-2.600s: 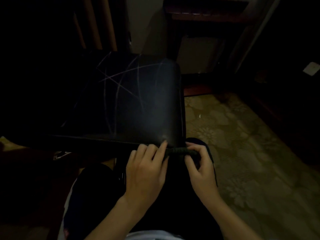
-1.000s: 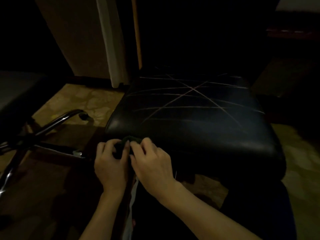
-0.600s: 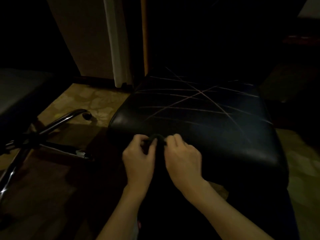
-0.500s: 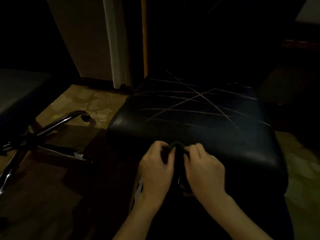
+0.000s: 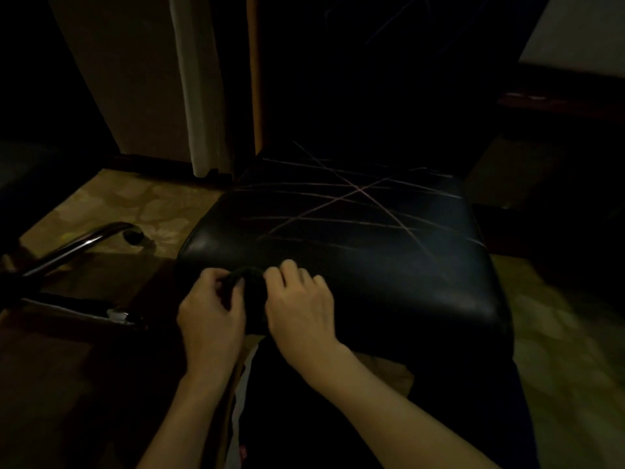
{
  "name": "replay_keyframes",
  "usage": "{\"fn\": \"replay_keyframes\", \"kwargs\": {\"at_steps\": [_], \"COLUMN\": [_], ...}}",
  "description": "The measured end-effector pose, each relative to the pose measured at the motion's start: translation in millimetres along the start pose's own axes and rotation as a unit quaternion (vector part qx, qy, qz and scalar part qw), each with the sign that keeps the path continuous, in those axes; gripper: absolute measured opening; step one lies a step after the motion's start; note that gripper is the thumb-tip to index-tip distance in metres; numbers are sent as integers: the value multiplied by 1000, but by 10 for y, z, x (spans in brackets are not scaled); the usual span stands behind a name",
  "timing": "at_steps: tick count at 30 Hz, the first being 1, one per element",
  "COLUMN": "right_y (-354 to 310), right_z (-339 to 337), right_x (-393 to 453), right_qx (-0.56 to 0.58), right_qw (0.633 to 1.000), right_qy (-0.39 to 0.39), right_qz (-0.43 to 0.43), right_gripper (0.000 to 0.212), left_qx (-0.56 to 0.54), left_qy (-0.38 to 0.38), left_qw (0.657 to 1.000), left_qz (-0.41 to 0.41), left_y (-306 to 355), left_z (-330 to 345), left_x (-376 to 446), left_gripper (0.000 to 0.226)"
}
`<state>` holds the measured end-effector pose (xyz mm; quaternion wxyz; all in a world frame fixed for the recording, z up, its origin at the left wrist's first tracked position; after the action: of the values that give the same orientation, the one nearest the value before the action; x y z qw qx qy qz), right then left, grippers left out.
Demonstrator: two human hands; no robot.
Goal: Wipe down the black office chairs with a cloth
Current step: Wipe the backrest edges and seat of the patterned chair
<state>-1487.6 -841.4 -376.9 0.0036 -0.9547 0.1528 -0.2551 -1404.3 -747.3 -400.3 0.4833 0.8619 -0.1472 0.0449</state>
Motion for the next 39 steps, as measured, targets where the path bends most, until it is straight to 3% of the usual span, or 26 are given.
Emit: {"fn": "replay_keyframes", "kwargs": {"at_steps": [6,13,17,28,33,39], "right_y": [733,1561,1478,998,842,1215], "right_z": [-359,-821,-724,-485,-460,-785], "right_x": [-611,-1633,-1562,-1234,-1130,-1527], "right_qx": [-80,-94,-70,-28,-2,0], "right_qw": [992,970,969,977,984,972], "right_qy": [60,122,131,142,116,154], "right_qz": [76,187,197,158,132,175], "right_gripper": [17,27,26,9,9,10], "left_qx": [-30,-46,-49,35,52,34], "left_qy": [-73,-204,-199,-149,-148,-187], "left_qw": [992,948,954,970,981,958], "left_qz": [97,239,218,187,111,215], "left_y": [486,1078,993,732,616,970], "left_z": [502,1093,1097,822,697,904], "left_x": [-614,-1475,-1412,-1168,-1022,-1404], "left_gripper": [15,13,32,46,39,34]}}
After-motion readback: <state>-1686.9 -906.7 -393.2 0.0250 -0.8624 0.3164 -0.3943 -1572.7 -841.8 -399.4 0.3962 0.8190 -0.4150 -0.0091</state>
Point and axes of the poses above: each hand's wrist, its own x-axis towards the middle knuckle, its own z-axis out of the palm, y = z × x, the point moved 5 cm from there along x, towards the middle knuckle, and after that the axes turned 6 degrees about -z, right-handed, at the moved point
